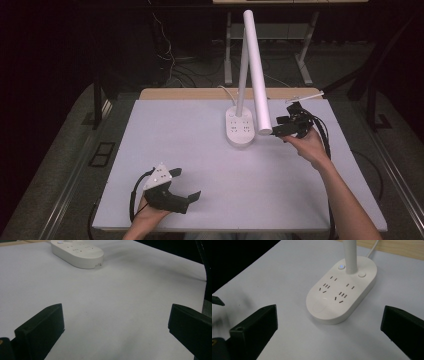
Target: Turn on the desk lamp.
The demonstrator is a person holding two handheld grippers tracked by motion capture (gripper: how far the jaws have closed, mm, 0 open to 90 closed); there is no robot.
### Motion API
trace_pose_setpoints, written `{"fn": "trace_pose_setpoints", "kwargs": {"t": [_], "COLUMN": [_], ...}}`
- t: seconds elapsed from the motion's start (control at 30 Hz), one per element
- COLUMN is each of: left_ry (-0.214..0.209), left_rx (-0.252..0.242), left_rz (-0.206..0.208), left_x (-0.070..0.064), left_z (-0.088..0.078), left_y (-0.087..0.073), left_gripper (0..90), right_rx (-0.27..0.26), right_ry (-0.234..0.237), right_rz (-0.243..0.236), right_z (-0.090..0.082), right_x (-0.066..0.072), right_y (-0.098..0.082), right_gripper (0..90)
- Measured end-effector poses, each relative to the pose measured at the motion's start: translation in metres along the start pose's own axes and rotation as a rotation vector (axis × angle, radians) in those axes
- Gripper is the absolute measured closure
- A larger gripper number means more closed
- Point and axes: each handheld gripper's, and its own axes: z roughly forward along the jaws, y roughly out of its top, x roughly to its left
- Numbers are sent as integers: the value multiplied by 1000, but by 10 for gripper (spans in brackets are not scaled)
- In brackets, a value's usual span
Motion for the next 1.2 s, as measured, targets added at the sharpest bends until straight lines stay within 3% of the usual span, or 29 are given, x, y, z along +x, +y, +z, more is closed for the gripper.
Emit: {"fn": "trace_pose_setpoints", "kwargs": {"t": [0.27,0.33,0.53,0.6,0.67,0.83,1.2], "left_ry": [0,1,0,2,4,8,8], "left_rx": [-1,-1,0,-1,-4,-9,-14], "left_rz": [0,-1,-2,-1,-3,-5,-7], "left_x": [0,1,1,2,2,3,5], "left_z": [-1,-1,-1,-1,-2,-4,-5], "left_y": [0,0,0,0,0,0,1], "left_gripper": [0,0,0,0,0,0,0], "right_rx": [-1,-8,-11,-15,-24,-33,-20], "right_ry": [-10,-2,-15,-13,-22,-38,-55], "right_rz": [5,-3,-9,-15,-21,-33,-26], "right_z": [7,8,15,17,17,23,40], "right_x": [-6,-7,-11,-12,-12,-16,-23], "right_y": [13,16,28,32,34,41,55], "right_gripper": [4,53,59,154,171,376,650]}}
